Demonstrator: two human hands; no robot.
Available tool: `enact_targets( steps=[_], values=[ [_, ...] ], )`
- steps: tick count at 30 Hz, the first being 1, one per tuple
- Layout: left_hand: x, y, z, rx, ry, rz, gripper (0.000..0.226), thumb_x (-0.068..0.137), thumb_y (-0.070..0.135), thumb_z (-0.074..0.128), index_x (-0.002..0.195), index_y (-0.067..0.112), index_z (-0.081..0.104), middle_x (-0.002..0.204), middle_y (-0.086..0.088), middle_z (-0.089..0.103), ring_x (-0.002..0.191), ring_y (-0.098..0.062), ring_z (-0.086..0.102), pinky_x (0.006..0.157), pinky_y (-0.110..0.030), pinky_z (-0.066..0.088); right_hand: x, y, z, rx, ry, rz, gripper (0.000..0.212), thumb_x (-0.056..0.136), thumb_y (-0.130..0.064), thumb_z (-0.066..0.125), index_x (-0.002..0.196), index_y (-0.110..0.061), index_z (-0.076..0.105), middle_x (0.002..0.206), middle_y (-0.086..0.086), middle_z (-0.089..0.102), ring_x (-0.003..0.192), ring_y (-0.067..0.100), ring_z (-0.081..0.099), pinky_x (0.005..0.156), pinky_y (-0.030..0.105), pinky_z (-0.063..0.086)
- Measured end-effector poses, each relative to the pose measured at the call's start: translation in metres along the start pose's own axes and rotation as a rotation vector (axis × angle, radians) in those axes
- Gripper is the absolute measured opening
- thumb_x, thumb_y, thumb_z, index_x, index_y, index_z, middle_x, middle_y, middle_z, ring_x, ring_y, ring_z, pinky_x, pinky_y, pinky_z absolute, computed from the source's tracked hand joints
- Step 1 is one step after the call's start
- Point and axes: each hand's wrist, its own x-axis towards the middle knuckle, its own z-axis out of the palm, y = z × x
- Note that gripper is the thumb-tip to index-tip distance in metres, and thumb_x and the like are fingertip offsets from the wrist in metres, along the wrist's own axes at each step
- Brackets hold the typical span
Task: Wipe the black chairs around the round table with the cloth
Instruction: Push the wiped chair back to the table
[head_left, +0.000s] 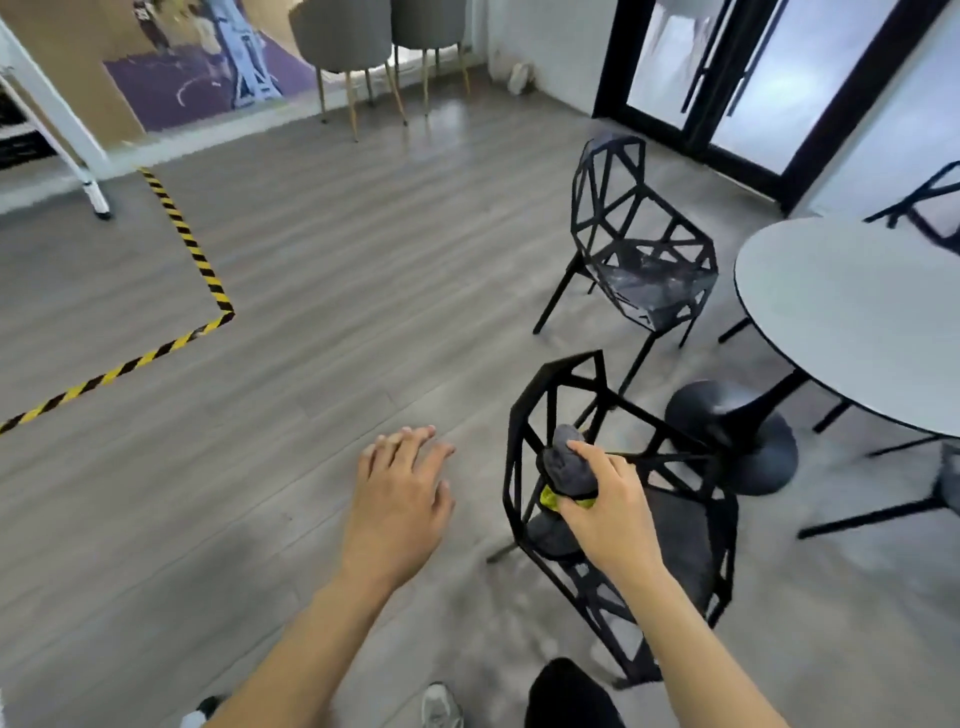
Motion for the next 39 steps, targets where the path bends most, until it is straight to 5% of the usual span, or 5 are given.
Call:
enact_targets(
  steps=[14,25,29,33,39],
  values=[
    [0.18,-0.025,0.066,0.095,-0.257,0.592,0.039,0.081,0.026,0.071,0.119,0.024,0.066,0.126,-0.002,0.064,0.118,-0.027,0.059,0.101,-0.045,0.048,0.052,0.014,0.069,0.257,0.252,0.429,0.061,0.079,-0.041,0.077,0.134,-0.043,0.05,0.114,-0.012,0.053,0.111,0.011,0.055,0.095,0.033,0.051],
    [0.277,-0.017,0.108,0.243,-0.431,0.958,0.048,0.061,0.025,0.086,0.106,0.025,0.071,0.108,0.0,0.07,0.098,-0.025,0.068,0.084,-0.037,0.054,0.095,-0.013,0.125,0.203,0.214,0.688,0.067,0.08,-0.041,0.075,0.14,-0.034,0.046,0.121,-0.004,0.05,0.118,0.019,0.047,0.1,0.031,0.043],
    [0.316,-0.006,0.146,0.319,-0.559,1.12,0.049,0.067,0.024,0.079,0.114,0.024,0.067,0.12,-0.003,0.067,0.109,-0.029,0.065,0.091,-0.042,0.052,0.101,-0.022,0.163,0.172,0.182,0.789,0.069,0.079,-0.045,0.072,0.14,-0.037,0.042,0.119,-0.006,0.047,0.118,0.018,0.047,0.1,0.029,0.043],
    [0.35,0.007,0.175,0.358,-0.677,1.311,0.052,0.094,0.031,0.057,0.145,0.026,0.046,0.152,-0.005,0.043,0.142,-0.029,0.037,0.114,-0.042,0.033,0.114,-0.038,0.191,0.06,0.223,0.953,0.072,0.079,-0.054,0.069,0.141,-0.042,0.034,0.123,-0.006,0.044,0.117,0.02,0.045,0.098,0.031,0.043],
    [0.398,0.022,0.218,0.498,-0.777,1.577,0.052,0.1,0.057,0.042,0.148,0.034,0.043,0.154,-0.004,0.04,0.148,-0.027,0.025,0.119,-0.041,0.025,0.148,-0.049,0.224,-0.251,0.243,1.167,0.085,0.066,-0.054,0.083,0.14,-0.041,0.043,0.125,-0.001,0.054,0.109,0.028,0.055,0.084,0.045,0.046]
  ],
)
